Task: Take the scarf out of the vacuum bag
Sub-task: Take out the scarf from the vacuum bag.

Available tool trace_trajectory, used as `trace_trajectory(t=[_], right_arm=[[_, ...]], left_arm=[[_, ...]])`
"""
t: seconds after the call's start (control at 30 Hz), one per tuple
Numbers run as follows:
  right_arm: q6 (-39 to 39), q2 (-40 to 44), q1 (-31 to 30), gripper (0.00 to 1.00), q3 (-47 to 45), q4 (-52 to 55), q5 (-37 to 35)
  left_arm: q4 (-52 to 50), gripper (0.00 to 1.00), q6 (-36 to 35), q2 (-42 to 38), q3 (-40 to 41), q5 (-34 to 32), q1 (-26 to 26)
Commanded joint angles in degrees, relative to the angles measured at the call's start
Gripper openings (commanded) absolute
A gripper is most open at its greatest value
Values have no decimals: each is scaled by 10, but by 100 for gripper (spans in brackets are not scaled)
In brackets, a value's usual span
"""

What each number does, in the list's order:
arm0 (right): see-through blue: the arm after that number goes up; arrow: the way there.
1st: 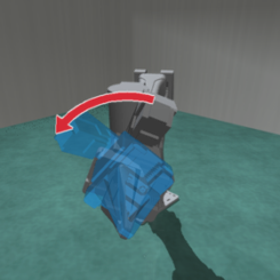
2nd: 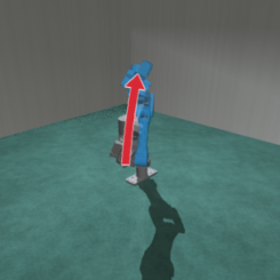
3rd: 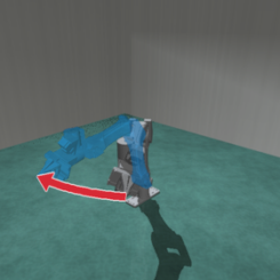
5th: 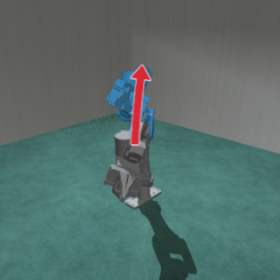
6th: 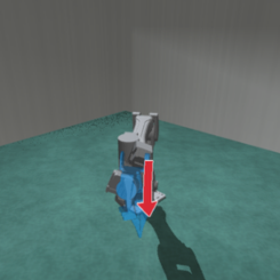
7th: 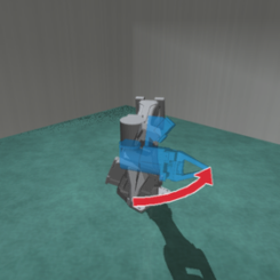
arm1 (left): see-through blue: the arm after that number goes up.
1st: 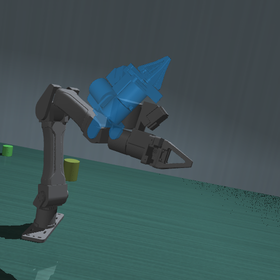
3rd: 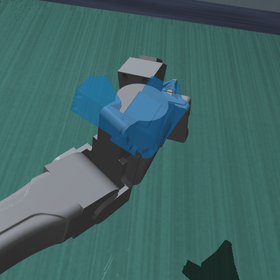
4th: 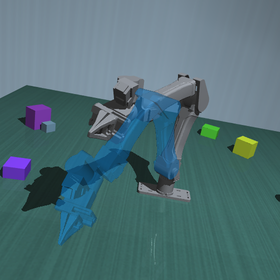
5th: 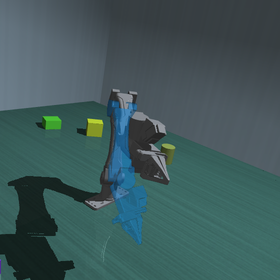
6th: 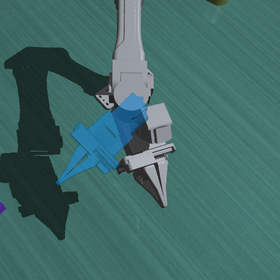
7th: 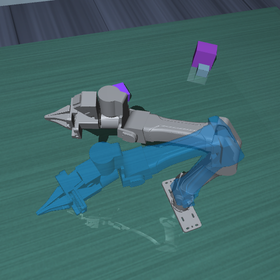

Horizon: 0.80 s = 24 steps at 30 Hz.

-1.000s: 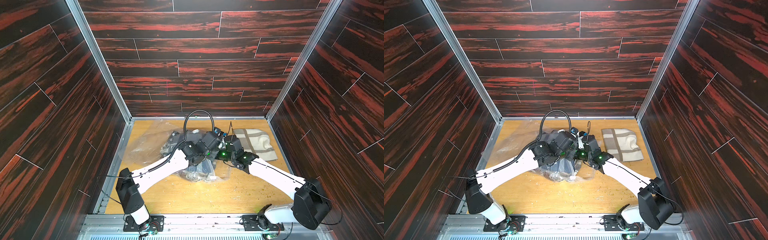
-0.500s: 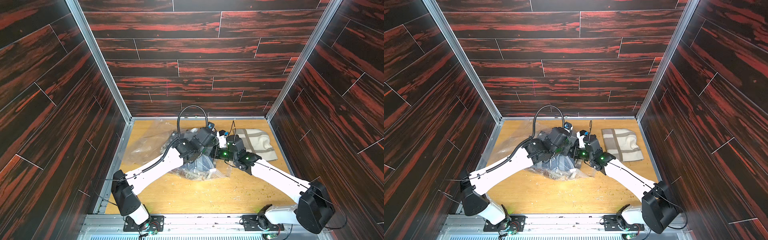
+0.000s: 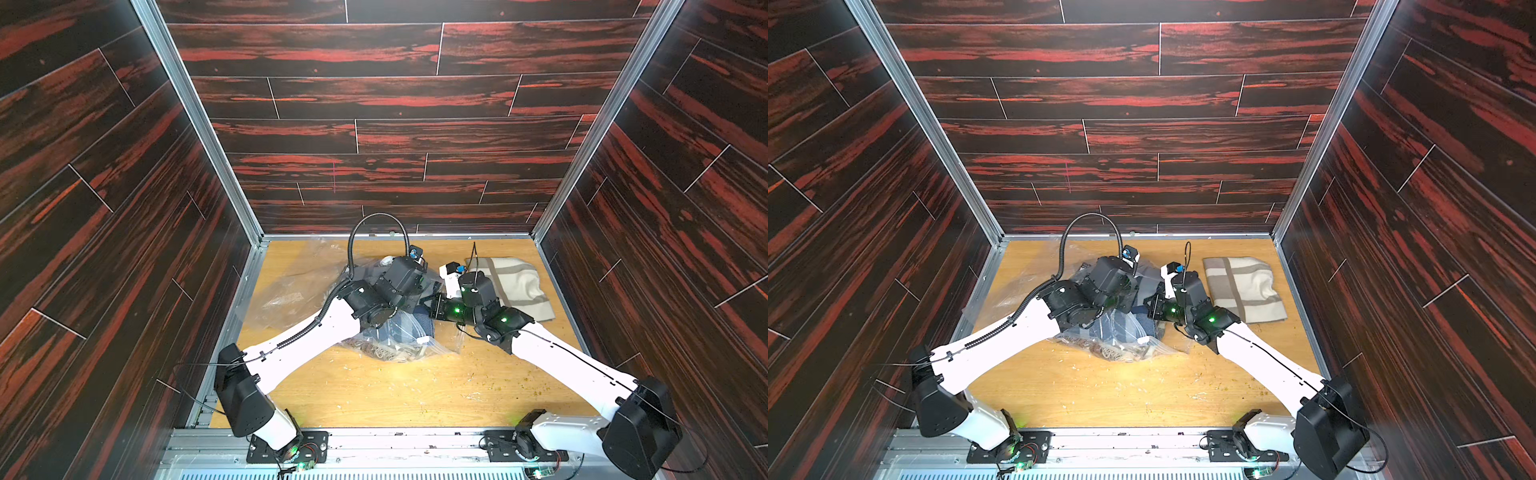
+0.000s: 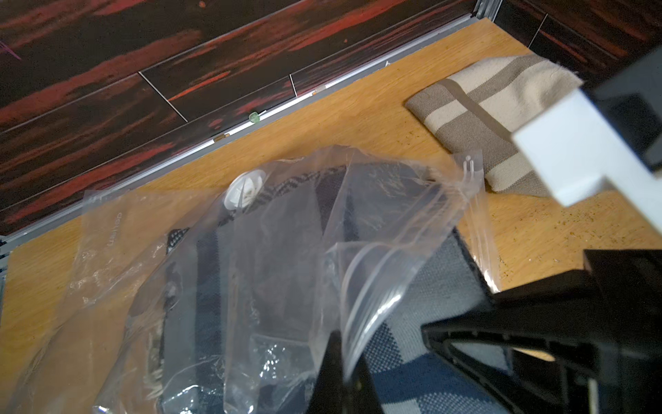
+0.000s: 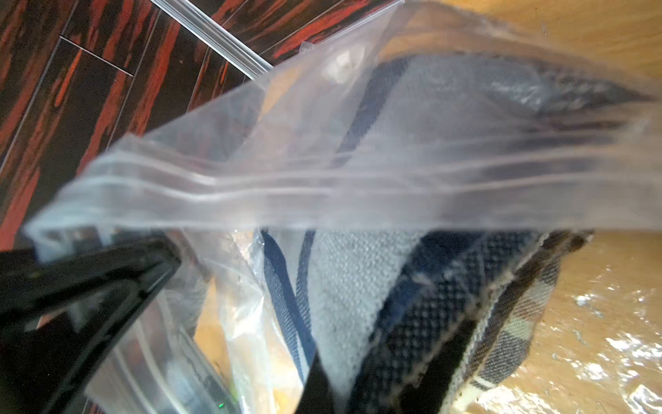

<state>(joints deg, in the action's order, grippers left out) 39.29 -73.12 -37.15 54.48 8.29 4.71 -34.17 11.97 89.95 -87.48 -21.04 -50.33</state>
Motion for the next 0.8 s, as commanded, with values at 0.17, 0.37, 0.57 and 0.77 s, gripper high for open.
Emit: trace_trajectory(t=[0.17,0.37,0.57,0.77], right_arm=[[-22,52,8,0,32,26,-43],[-34,42,9,0,62,46,-31],[-35,12,10,5,75,41,-7],[-34,10,10,39,76,35,6]], left_arm=[[3,0,-1,-36,10,-15,9],[2,0,0,-29,1,-14,9],[-2,0,2,-20,-11,-10,9],[-7,0,0,-14,-18,-12,10]])
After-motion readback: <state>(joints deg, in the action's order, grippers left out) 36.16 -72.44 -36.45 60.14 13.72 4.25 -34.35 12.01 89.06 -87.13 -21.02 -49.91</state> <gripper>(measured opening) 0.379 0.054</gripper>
